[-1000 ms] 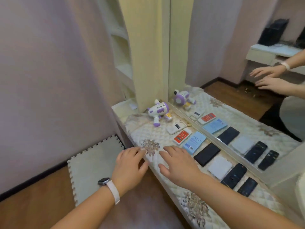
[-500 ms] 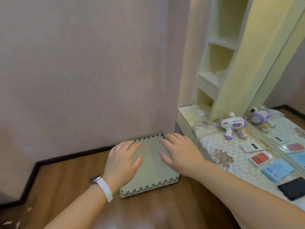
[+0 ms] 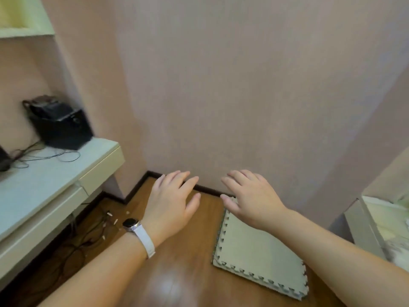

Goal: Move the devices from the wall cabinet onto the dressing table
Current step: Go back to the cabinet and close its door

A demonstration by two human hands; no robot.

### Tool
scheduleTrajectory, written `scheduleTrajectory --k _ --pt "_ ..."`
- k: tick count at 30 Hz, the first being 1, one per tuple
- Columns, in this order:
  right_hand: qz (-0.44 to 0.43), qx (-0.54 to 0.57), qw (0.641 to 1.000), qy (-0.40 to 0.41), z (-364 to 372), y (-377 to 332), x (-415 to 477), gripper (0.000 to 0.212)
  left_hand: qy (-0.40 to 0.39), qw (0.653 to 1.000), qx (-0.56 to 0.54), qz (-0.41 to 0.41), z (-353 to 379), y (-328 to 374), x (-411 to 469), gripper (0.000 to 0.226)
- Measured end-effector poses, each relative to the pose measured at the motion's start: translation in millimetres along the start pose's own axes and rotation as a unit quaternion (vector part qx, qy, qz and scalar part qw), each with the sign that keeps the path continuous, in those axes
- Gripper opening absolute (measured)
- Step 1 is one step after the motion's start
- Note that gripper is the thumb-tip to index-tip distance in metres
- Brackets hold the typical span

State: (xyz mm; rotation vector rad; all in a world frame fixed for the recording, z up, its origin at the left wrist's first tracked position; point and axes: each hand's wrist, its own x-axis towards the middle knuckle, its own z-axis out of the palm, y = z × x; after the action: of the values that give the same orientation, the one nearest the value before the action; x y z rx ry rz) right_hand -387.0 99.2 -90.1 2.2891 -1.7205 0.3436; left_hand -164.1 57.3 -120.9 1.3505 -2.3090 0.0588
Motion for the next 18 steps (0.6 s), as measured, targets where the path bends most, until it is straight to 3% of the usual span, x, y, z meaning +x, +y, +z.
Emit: scheduleTrajectory --k 11,18 --pt "-0.152 0.085 0.983 0.056 49.6 -10.8 162.5 0.048 0.015 0.981 0.126 -0.148 -28.8 -78.7 53.6 0.045" --pt "-0.197 0.139 0.969 0.056 56.7 31.4 271.7 0.049 0.044 0.968 0.172 -0.177 -29.0 -97.4 146.2 0.049"
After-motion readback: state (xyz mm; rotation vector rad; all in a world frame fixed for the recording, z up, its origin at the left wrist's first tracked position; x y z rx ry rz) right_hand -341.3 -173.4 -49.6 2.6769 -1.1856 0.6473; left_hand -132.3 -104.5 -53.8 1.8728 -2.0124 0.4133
